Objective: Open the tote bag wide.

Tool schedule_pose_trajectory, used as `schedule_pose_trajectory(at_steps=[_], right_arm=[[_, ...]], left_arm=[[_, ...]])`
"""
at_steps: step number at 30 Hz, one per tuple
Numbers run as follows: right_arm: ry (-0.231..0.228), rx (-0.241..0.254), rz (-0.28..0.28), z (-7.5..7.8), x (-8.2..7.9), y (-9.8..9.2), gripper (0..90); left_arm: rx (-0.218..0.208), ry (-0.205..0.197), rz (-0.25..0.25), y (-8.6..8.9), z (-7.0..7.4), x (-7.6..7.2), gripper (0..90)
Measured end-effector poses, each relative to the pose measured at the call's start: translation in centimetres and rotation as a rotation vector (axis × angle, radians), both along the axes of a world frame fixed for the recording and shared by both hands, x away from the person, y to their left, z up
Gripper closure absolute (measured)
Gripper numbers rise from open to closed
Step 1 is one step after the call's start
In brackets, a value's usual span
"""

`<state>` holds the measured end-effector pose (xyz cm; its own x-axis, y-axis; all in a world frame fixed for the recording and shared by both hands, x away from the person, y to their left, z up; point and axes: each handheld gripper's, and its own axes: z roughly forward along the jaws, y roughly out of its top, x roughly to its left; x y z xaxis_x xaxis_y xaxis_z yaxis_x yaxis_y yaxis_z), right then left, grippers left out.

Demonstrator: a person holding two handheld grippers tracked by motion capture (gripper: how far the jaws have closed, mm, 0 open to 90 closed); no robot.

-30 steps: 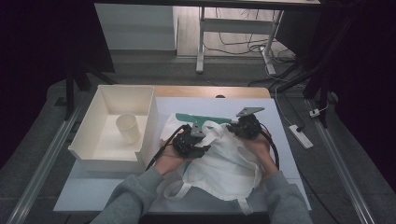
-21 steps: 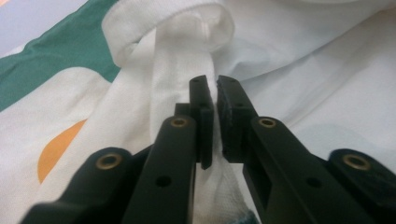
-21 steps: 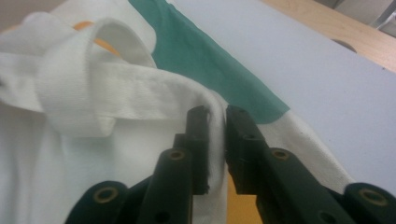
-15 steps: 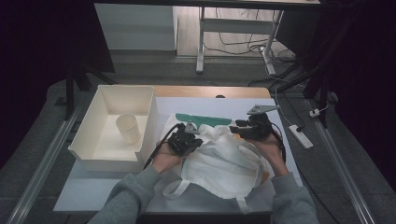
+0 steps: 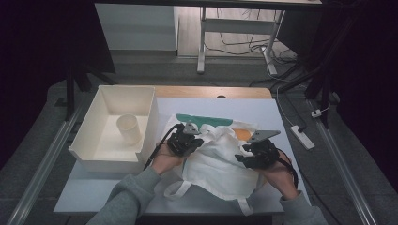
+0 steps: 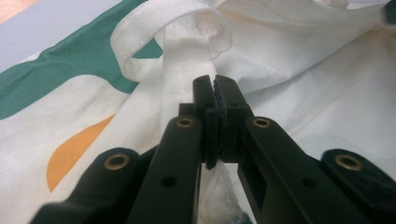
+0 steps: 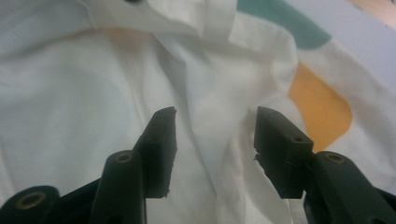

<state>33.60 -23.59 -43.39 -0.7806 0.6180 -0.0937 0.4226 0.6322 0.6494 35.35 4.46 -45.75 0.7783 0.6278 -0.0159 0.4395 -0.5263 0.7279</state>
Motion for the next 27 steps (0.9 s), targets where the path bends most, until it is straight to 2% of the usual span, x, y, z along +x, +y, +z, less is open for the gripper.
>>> schedule_pose_trajectory(at_steps=[2, 4, 5, 9, 12, 13, 14, 18, 23, 27], right_arm=[[0.006, -0.009, -0.009, -0.4, 0.1, -0.1, 51.9], [-0.001, -0.054, -0.021, -1.0, 0.5, -0.2, 54.0], [0.0, -0.1, -0.039, -1.6, 0.8, -0.3, 56.9], [0.004, -0.13, -0.062, -2.2, 1.2, -0.6, 62.0], [-0.001, -0.161, -0.071, -2.4, 1.4, -0.9, 73.0], [-0.004, -0.171, -0.071, -2.3, 1.5, -1.0, 79.0], [0.006, -0.162, -0.067, -2.3, 1.5, -1.2, 84.1], [-0.004, -0.157, -0.065, -1.6, 1.6, -1.8, 86.5], [-0.052, -0.115, -0.089, 0.3, 1.4, -3.2, 86.7], [-0.097, -0.062, -0.134, 1.8, 1.3, -4.9, 86.8]], left_arm=[[-0.008, -0.009, 0.003, 0.1, 0.1, -0.1, 87.4], [-0.016, -0.009, 0.004, 0.2, 0.2, -0.1, 87.4], [-0.02, -0.008, 0.004, 0.3, 0.2, -0.1, 87.4], [-0.035, -0.011, 0.009, 0.4, 0.2, -0.2, 87.4], [-0.041, -0.023, 0.014, 0.5, 0.5, -0.5, 87.4], [-0.044, -0.027, 0.015, 0.6, 0.5, -0.5, 87.4], [-0.045, -0.03, 0.014, 0.7, 0.6, -0.6, 87.4], [-0.073, -0.033, 0.019, 1.2, 1.1, -0.7, 87.4], [-0.109, -0.056, 0.029, 1.9, 2.1, -1.1, 87.5], [-0.14, -0.085, 0.047, 2.9, 3.2, -1.4, 87.5]])
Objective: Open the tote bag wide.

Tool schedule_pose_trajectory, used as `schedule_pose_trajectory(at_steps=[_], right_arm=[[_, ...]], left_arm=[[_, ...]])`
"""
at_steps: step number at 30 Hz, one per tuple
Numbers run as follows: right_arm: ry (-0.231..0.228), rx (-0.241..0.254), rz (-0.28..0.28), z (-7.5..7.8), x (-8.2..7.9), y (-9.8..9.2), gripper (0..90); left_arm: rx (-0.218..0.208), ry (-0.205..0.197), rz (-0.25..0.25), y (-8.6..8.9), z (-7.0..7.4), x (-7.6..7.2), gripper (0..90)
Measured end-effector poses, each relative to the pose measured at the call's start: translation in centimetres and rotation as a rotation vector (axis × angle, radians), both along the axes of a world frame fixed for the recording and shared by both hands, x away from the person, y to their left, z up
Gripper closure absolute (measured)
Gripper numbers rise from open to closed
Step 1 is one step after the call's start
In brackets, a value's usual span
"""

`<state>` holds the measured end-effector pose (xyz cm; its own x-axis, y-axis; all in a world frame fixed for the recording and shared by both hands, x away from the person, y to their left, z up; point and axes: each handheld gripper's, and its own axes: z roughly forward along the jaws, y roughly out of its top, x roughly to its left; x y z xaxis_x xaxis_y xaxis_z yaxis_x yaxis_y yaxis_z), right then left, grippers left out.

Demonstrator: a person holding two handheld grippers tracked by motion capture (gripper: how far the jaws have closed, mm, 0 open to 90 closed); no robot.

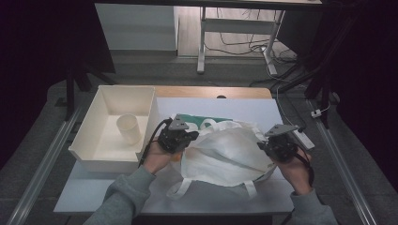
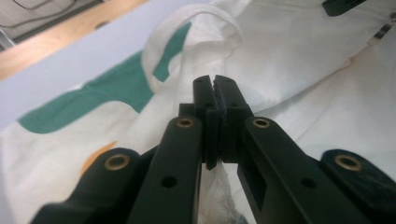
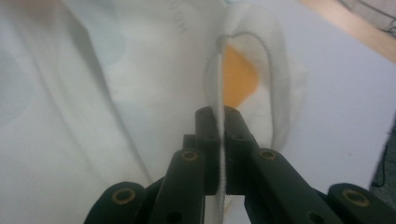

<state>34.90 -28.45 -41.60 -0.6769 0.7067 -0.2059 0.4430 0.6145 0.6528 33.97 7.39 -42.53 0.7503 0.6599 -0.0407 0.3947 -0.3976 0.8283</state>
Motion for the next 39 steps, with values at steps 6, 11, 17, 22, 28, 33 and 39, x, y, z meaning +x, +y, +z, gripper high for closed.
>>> schedule_pose_trajectory(at_steps=[6, 11, 17, 22, 28, 33, 39], right_arm=[[-0.04, 0.056, -0.064, 0.4, 0.5, -2.3, 86.9], [-0.054, 0.102, -0.101, -0.4, 1.4, -3.5, 86.9], [-0.026, 0.116, -0.131, -2.1, 3.5, -3.7, 86.9], [-0.007, 0.096, -0.148, -3.4, 5.1, -3.4, 86.9], [0.034, 0.096, -0.164, -5.1, 6.4, -3.5, 86.8], [0.064, 0.08, -0.174, -6.5, 7.1, -3.4, 86.7], [0.073, 0.079, -0.186, -7.4, 7.2, -3.3, 86.6]], left_arm=[[-0.014, -0.004, 0.026, 0.9, 0.3, 0.3, 87.8], [0.015, 0.0, 0.035, 0.5, -0.2, 0.7, 87.8], [0.068, 0.029, 0.061, -0.4, -1.8, 1.8, 87.9], [0.097, 0.056, 0.072, -0.8, -3.0, 2.6, 87.8], [0.116, 0.097, 0.084, -1.0, -4.1, 3.5, 87.7], [0.129, 0.129, 0.087, -1.1, -5.0, 4.0, 87.7], [0.15, 0.161, 0.085, -1.2, -6.1, 4.4, 87.5]])
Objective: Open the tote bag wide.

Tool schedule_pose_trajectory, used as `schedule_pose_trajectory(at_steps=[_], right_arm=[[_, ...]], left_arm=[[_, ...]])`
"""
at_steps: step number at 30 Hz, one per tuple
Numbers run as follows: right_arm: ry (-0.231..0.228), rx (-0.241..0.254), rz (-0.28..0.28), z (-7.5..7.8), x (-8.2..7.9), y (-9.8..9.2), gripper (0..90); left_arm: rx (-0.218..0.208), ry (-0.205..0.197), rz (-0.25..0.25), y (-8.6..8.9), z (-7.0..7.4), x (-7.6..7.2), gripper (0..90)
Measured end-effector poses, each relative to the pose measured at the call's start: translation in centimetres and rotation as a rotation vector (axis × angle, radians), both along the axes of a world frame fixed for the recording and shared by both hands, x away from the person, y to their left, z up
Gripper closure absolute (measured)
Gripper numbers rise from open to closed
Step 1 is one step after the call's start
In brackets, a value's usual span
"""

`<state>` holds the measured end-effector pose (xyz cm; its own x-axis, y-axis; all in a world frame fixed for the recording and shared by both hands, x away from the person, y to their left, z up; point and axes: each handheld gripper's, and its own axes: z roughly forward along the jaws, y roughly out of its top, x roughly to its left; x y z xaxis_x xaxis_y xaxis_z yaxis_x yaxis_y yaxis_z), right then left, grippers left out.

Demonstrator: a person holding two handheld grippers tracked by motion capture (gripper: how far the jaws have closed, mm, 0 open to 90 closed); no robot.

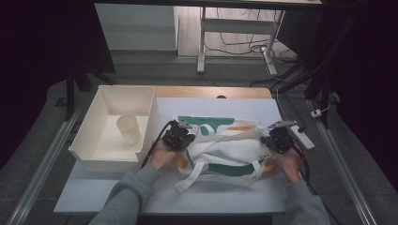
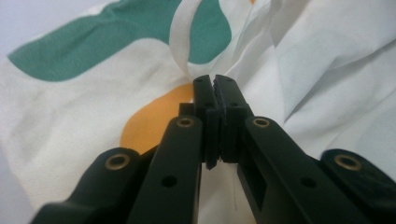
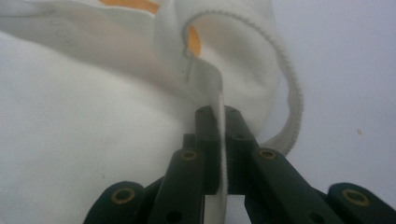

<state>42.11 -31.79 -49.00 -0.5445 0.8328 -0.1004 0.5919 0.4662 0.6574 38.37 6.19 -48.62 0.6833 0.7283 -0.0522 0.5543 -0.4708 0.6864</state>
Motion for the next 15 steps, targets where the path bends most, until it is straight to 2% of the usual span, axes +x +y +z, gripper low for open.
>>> schedule_pose_trajectory(at_steps=[2, 5, 15], right_arm=[[-0.005, 0.0, 0.0, -0.16, -0.03, -0.01, 86.6], [0.0, 0.004, 0.001, -0.43, -0.01, -0.08, 86.5], [-0.002, 0.024, 0.015, 0.03, -0.32, -0.24, 83.9]], left_arm=[[-0.001, 0.015, 0.0, -0.01, -0.45, 0.12, 87.5], [0.011, 0.017, -0.001, -0.17, -0.77, 0.13, 87.4], [-0.008, 0.024, -0.004, 0.04, -0.7, 0.06, 87.1]])
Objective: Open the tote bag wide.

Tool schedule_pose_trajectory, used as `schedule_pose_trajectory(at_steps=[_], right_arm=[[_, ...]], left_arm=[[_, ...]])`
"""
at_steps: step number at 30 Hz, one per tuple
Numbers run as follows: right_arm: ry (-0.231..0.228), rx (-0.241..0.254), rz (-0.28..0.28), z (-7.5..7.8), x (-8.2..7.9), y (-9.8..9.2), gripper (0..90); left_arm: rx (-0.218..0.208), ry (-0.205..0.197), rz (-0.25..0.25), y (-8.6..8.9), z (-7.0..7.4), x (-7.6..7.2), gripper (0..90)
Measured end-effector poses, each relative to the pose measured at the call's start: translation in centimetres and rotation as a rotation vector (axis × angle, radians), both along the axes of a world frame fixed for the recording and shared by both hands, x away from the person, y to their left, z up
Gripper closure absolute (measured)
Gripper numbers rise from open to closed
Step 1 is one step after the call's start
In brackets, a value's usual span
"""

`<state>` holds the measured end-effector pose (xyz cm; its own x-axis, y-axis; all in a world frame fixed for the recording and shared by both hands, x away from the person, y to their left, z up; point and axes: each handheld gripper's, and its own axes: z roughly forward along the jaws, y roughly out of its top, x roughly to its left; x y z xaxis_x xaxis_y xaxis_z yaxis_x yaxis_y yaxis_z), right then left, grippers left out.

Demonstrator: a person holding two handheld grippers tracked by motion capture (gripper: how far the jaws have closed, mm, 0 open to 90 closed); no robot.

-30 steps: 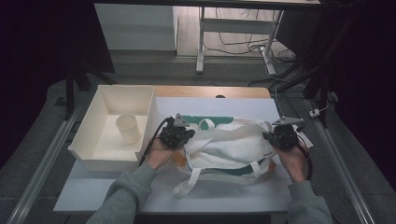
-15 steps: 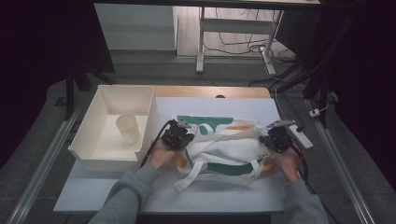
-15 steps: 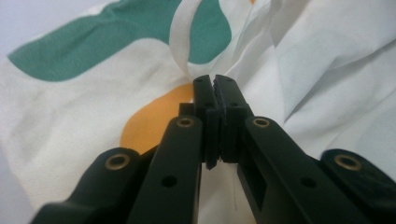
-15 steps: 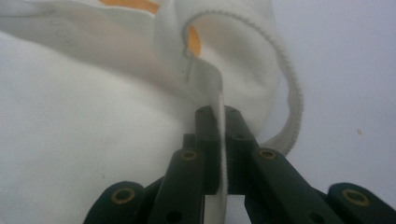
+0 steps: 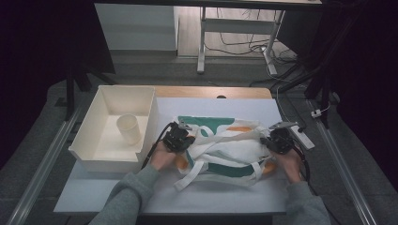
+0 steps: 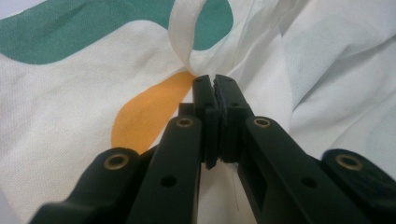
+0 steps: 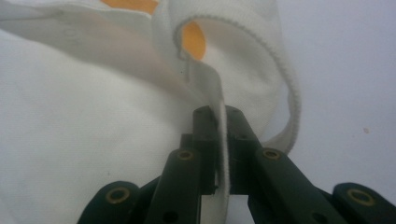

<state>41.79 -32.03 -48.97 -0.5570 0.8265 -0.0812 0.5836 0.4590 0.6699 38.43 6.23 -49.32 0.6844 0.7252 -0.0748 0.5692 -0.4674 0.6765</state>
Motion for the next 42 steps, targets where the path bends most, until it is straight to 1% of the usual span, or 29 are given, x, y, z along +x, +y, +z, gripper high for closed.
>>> schedule_pose_trajectory(at_steps=[3, 6, 8, 9, 10, 11, 13, 14, 17, 20, 22, 24, 26, 29, 32, 37, 40, 41, 42], right_arm=[[-0.008, 0.001, 0.005, 0.3, -0.2, 0.0, 83.9], [-0.004, 0.008, 0.003, 0.3, -0.2, -0.1, 82.6], [-0.005, 0.017, 0.005, 0.5, -0.3, -0.1, 77.6], [-0.01, 0.02, 0.003, 0.8, -0.5, 0.0, 73.3], [-0.023, 0.032, 0.002, 1.1, -0.8, 0.0, 68.6], [-0.041, 0.056, -0.006, 1.7, -1.2, 0.0, 65.1], [-0.065, 0.098, -0.008, 2.6, -2.0, -0.1, 59.6], [-0.088, 0.116, -0.006, 3.2, -2.7, -0.2, 57.4], [-0.122, 0.137, 0.003, 4.7, -4.1, -0.1, 51.8], [-0.138, 0.158, 0.056, 5.9, -5.6, 0.5, 49.6], [-0.139, 0.163, 0.102, 6.4, -6.5, 1.3, 48.5], [-0.126, 0.171, 0.147, 6.4, -7.4, 2.1, 48.1], [-0.109, 0.164, 0.199, 6.3, -8.2, 3.0, 47.8], [-0.09, 0.17, 0.251, 6.2, -9.0, 4.0, 47.6], [-0.067, 0.175, 0.298, 5.8, -9.7, 5.2, 47.1], [-0.038, 0.151, 0.385, 5.4, -10.8, 7.2, 46.2], [-0.02, 0.158, 0.43, 5.1, -11.3, 8.3, 46.2], [-0.01, 0.152, 0.448, 4.9, -11.5, 8.9, 46.1], [-0.01, 0.145, 0.46, 4.8, -11.6, 9.2, 46.0]], left_arm=[[0.001, 0.0, -0.003, 0.0, -0.1, 0.0, 87.0], [-0.002, -0.004, -0.003, 0.0, 0.0, -0.1, 86.3], [-0.006, -0.014, -0.009, 0.1, 0.1, -0.2, 83.0], [-0.014, -0.016, -0.018, 0.0, 0.2, -0.3, 78.4], [-0.009, -0.02, -0.024, -0.1, 0.3, -0.4, 75.5], [-0.006, -0.025, -0.027, -0.1, 0.4, -0.5, 74.7], [-0.011, -0.038, -0.033, -0.1, 0.7, -0.7, 73.3], [-0.016, -0.043, -0.031, -0.1, 0.8, -0.8, 71.9], [-0.04, -0.06, -0.033, 0.1, 1.5, -1.1, 65.4], [-0.078, -0.078, -0.027, 0.4, 2.3, -1.6, 59.4], [-0.098, -0.093, -0.032, 0.6, 2.8, -1.9, 55.9], [-0.107, -0.107, -0.038, 0.7, 3.4, -2.2, 53.4], [-0.121, -0.118, -0.042, 0.7, 3.9, -2.5, 52.1], [-0.143, -0.134, -0.05, 0.7, 4.5, -2.8, 50.7], [-0.138, -0.143, -0.063, 0.6, 4.9, -2.8, 49.4], [-0.12, -0.139, -0.083, 0.0, 5.3, -2.4, 47.6], [-0.101, -0.122, -0.105, -0.8, 5.1, -1.7, 47.0], [-0.094, -0.116, -0.109, -1.0, 4.9, -1.5, 46.7], [-0.088, -0.108, -0.113, -1.2, 4.7, -1.2, 46.6]])
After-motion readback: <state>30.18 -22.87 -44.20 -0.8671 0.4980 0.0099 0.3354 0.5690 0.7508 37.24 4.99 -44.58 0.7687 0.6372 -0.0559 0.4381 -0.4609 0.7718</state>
